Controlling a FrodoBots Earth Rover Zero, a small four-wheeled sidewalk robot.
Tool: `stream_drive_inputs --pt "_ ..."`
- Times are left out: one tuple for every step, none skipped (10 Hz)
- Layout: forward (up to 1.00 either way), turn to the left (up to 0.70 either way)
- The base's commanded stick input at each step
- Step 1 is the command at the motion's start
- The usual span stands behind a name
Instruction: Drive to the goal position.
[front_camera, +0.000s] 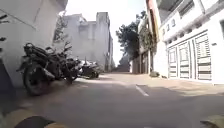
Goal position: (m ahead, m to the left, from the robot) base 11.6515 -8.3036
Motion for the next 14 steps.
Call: stream_drive_inputs --pt "0.70 0.00" --pt "0.70 0.00" --pt "0.70 0.00" --pt "0.70 0.00" --pt "0.70 0.00" --pt "0.70 0.00" --pt "0.70 0.00" --pt "0.70 0.00" --pt "0.70 0.00" --pt "0.70 0.00" --pt "0.70 0.00" --pt "0.70 0.00" --pt "0.70 0.00" --pt "0.70 0.00"
